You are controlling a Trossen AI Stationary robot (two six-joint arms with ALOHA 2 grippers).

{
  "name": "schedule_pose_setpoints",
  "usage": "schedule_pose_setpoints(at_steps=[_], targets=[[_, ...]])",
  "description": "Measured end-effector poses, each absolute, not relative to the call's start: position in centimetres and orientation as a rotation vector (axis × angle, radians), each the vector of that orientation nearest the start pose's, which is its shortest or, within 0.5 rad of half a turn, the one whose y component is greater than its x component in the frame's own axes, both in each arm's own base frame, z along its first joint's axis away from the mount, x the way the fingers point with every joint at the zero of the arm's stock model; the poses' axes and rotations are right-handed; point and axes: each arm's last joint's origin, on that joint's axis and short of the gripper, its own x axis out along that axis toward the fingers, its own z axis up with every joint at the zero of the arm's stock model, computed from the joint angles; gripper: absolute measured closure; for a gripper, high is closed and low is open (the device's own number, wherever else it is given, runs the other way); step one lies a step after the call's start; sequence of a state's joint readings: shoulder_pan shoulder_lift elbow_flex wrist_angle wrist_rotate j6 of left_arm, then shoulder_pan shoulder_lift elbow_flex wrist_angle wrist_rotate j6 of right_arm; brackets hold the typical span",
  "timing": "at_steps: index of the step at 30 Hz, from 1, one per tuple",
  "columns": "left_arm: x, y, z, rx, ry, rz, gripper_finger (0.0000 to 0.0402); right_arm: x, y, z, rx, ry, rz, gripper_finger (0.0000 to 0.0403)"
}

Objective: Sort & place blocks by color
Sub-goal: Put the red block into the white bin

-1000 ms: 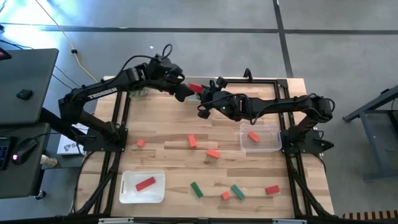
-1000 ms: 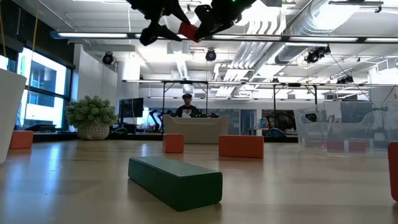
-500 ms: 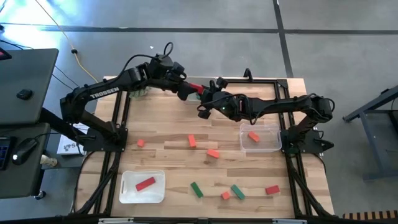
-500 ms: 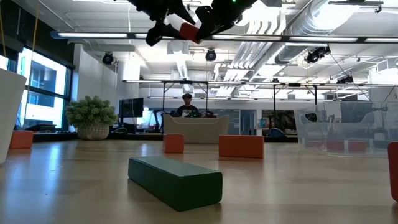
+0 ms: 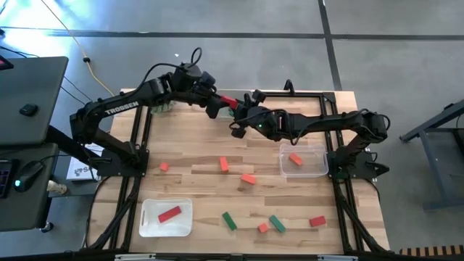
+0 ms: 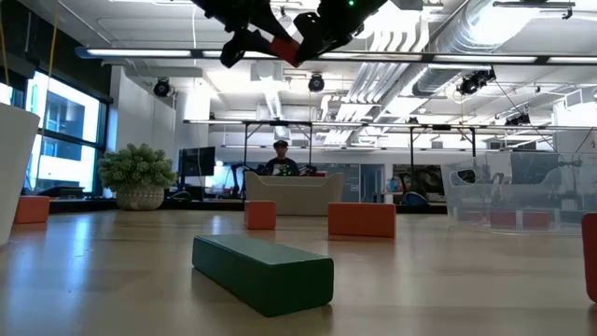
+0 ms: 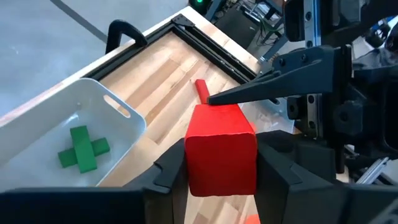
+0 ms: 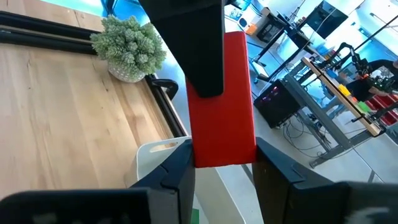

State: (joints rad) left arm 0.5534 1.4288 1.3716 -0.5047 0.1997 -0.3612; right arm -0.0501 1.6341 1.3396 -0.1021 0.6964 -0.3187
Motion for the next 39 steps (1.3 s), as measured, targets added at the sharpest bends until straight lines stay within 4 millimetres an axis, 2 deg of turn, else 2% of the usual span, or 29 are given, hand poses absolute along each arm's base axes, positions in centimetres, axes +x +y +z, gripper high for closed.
schedule_pose_setpoints(at_steps=[3, 7, 13, 19, 29, 39], targets=[[26.9, 15.7, 35.9, -0.528, 0.471, 0.427, 0.0293, 37.0, -3.5, 31.8, -0.433, 0.509, -0.664, 0.0284], [26.9, 15.7, 35.8, -0.490, 0.491, 0.417, 0.0293, 37.0, -2.9, 31.8, -0.431, 0.501, -0.668, 0.0234], [26.6, 15.5, 35.3, -0.472, 0.560, 0.415, 0.0293, 36.8, -2.0, 31.9, -0.442, 0.500, -0.786, 0.0163], [25.6, 14.2, 35.1, -0.456, 0.672, 0.386, 0.0293, 36.4, -1.0, 32.3, -0.483, 0.507, -0.861, 0.0139], [23.9, 8.6, 35.2, -0.431, 0.900, 0.322, 0.0293, 35.8, -1.7, 32.9, -0.508, 0.522, -0.885, 0.0137], [22.7, 2.2, 34.8, -0.474, 1.108, 0.338, 0.0294, 36.1, -2.3, 32.8, -0.469, 0.508, -0.682, 0.0137]])
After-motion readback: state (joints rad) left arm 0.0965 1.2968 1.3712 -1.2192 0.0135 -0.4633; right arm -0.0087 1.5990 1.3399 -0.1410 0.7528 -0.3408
